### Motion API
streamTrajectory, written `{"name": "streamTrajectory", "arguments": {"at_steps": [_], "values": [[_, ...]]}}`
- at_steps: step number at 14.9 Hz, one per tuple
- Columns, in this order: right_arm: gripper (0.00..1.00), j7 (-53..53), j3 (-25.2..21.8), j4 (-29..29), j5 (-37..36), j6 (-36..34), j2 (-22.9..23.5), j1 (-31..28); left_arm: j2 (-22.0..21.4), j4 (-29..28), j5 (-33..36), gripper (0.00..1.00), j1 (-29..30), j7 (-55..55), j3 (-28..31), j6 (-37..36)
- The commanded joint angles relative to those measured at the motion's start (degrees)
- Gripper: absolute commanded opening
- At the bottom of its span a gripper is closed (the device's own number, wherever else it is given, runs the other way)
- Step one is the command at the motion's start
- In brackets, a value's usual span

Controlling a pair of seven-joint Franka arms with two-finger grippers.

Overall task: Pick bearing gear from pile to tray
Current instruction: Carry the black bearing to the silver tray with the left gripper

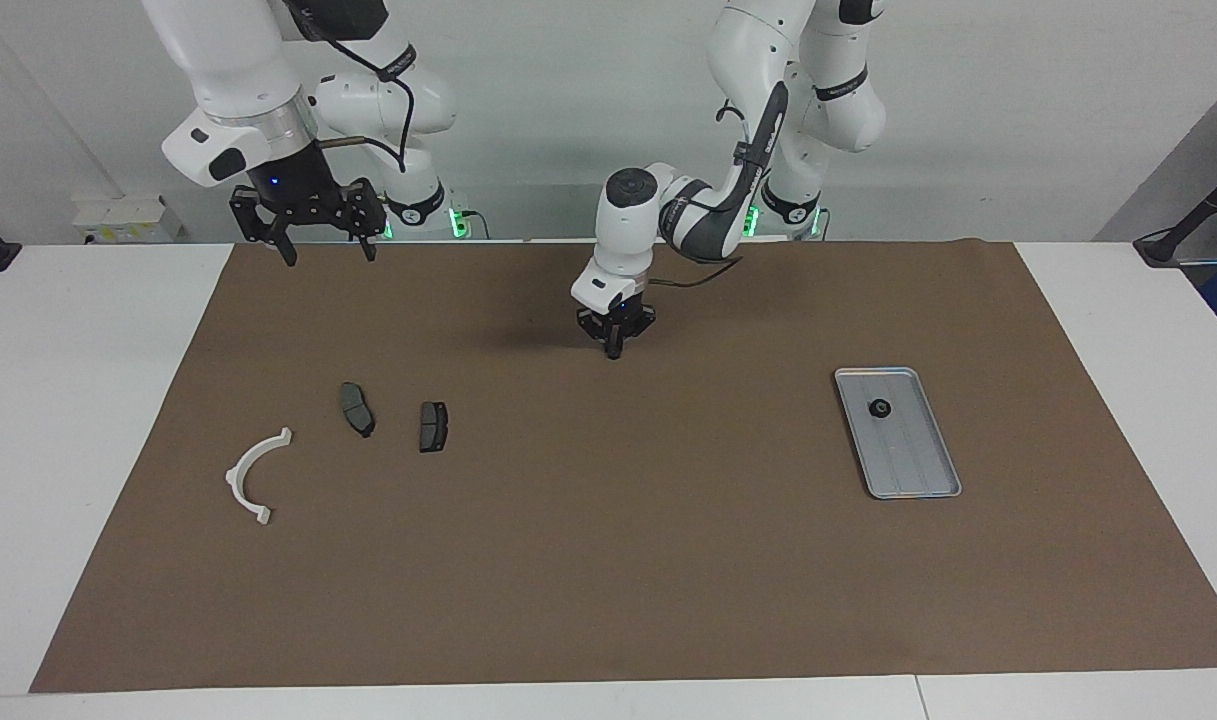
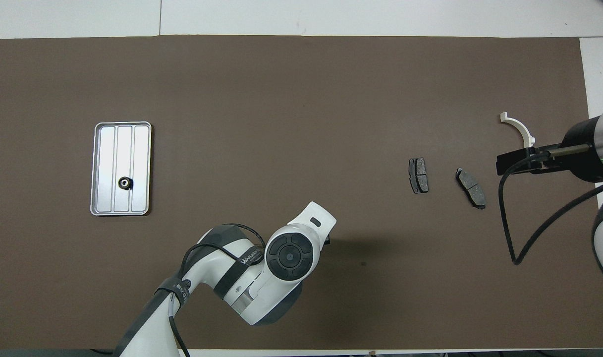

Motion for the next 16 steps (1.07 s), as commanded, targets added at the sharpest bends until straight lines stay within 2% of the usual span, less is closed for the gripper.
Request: {"name": "streamTrajectory", "arguments": {"at_steps": [1,4,6,12,16], "values": [[1.0,-1.6,-0.3,-0.3,0.4,0.9,-0.2,-0.1,-5.4,-0.7,-0.8,0.0,-0.4,0.0,1.6,-5.8],[1.0,-1.7,-0.3,-0.3,0.4,0.9,-0.2,-0.3,-12.7,-0.5,-0.8,0.0,9.0,12.2,1.5,-15.7],[1.0,-1.7,-0.2,-0.3,0.5,0.9,-0.2,-0.3,-15.0,-0.2,-0.8,0.0,16.1,22.1,1.5,-19.3],[1.0,-1.7,-0.1,-0.1,0.5,1.6,0.4,-0.3,-14.5,0.1,-0.2,0.0,38.5,56.0,1.6,-16.2],[1.0,-1.8,0.0,0.0,0.5,2.4,1.0,-0.6,-12.3,-0.5,1.8,0.0,45.8,66.0,1.5,-11.3]]}}
